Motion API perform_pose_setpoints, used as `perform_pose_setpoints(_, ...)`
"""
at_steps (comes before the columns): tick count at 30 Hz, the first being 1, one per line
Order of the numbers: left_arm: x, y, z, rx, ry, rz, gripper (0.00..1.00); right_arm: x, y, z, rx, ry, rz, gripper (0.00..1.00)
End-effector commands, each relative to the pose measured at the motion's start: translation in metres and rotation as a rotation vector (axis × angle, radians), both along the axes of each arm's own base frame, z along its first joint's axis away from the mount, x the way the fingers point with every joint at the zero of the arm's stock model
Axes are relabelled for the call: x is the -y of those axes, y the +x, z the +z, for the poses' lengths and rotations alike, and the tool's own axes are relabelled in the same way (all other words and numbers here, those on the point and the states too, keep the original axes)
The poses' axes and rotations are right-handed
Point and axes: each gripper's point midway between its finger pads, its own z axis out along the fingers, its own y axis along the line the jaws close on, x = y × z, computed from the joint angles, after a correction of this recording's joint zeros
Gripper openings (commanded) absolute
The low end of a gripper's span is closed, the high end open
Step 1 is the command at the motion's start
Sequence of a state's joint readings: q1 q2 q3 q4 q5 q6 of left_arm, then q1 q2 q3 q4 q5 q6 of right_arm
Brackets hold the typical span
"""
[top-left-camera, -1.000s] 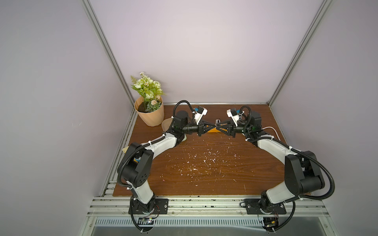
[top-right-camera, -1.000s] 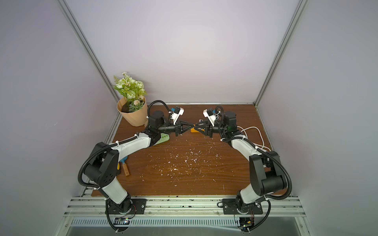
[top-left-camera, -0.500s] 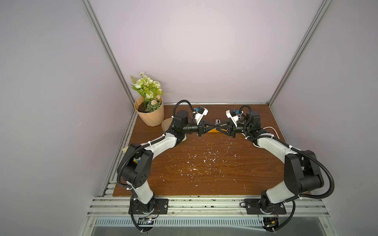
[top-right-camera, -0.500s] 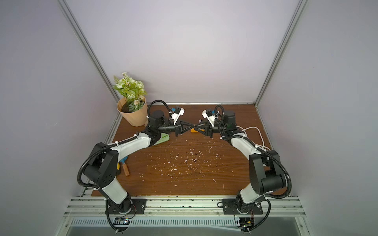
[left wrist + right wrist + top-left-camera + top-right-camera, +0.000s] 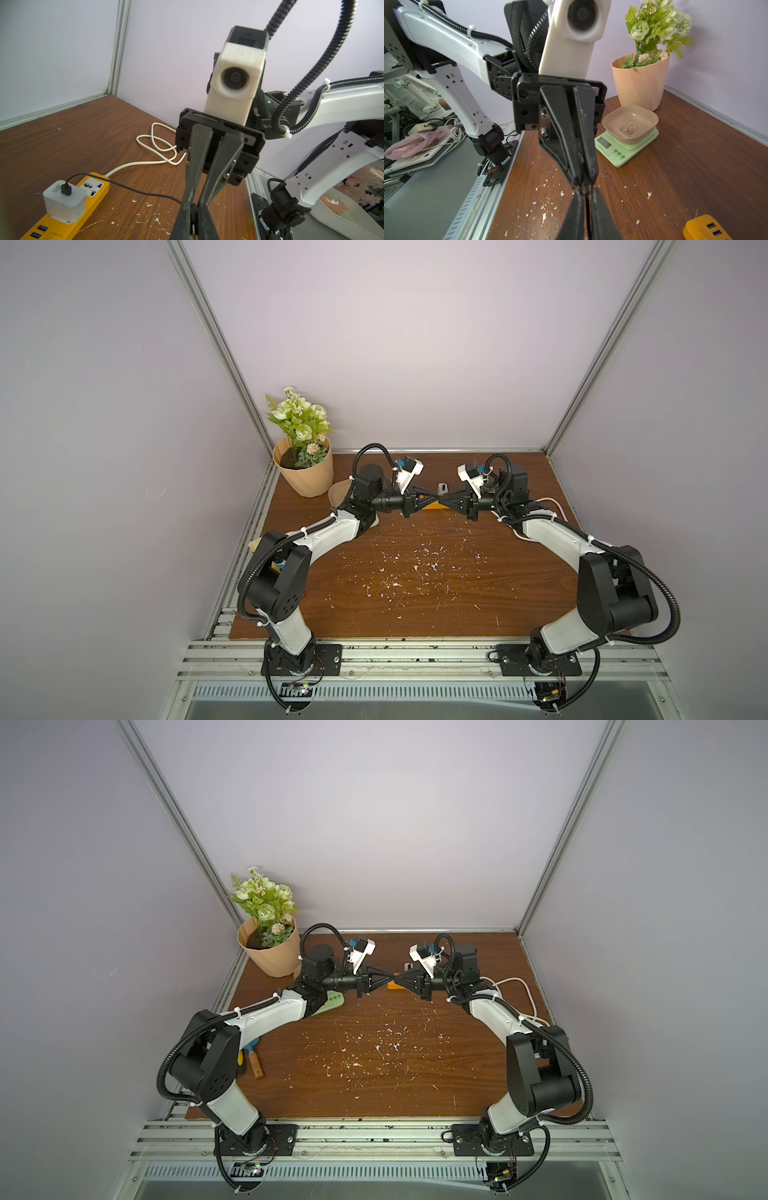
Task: Charge the electronic scale
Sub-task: Pick up the charging cable from the center of the board.
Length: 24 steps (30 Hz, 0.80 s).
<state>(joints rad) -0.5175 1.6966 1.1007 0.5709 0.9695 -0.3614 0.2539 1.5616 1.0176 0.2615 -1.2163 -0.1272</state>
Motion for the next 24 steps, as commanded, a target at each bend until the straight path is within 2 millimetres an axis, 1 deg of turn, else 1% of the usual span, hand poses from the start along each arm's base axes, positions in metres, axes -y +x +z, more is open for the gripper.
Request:
perform_pose_setpoints(1,0.007,-0.019,0.037,0.102,-0.049,-0.063,0.06,-0.003,-0.008,0.025,0.124,0.020,0.032,0.09)
perform_pose_setpoints(3,0.007,-0.019,0.036,0.099,-0.049,-0.063,0.09,-0.002,-0.008,0.027,0.133,0.020,0.024,0.04)
perform_pose_setpoints(5,0.006,-0.019,0.036,0.099,-0.048,-0.056,0.17,-0.002,-0.009,0.029,0.138,0.016,0.021,0.00)
perform_pose_setpoints(7,0.005,-0.018,0.037,0.101,-0.044,-0.042,0.30,-0.001,-0.009,0.028,0.139,0.004,0.011,0.00)
perform_pose_setpoints(8,0.004,-0.017,0.037,0.105,-0.042,-0.028,0.40,-0.001,-0.009,0.028,0.141,-0.003,0.006,0.00)
perform_pose_setpoints(9,0.003,-0.016,0.038,0.109,-0.040,-0.012,0.47,0.000,-0.008,0.026,0.140,-0.011,-0.001,0.00)
perform_pose_setpoints(12,-0.003,-0.014,0.044,0.127,-0.038,0.030,0.62,0.001,-0.007,0.023,0.144,-0.033,-0.016,0.00)
perform_pose_setpoints(14,-0.007,-0.011,0.045,0.125,-0.027,0.066,0.64,0.001,-0.008,0.020,0.149,-0.051,-0.009,0.00)
perform_pose_setpoints(17,-0.010,-0.006,0.043,0.114,0.014,0.082,0.64,0.002,-0.008,0.015,0.151,-0.084,0.000,0.00)
perform_pose_setpoints(21,-0.010,-0.003,0.031,0.097,0.111,0.082,0.60,0.002,-0.008,0.013,0.154,-0.104,0.012,0.00)
perform_pose_setpoints(24,-0.009,-0.002,0.021,0.084,0.172,0.063,0.56,0.003,-0.008,0.015,0.167,-0.108,0.006,0.00)
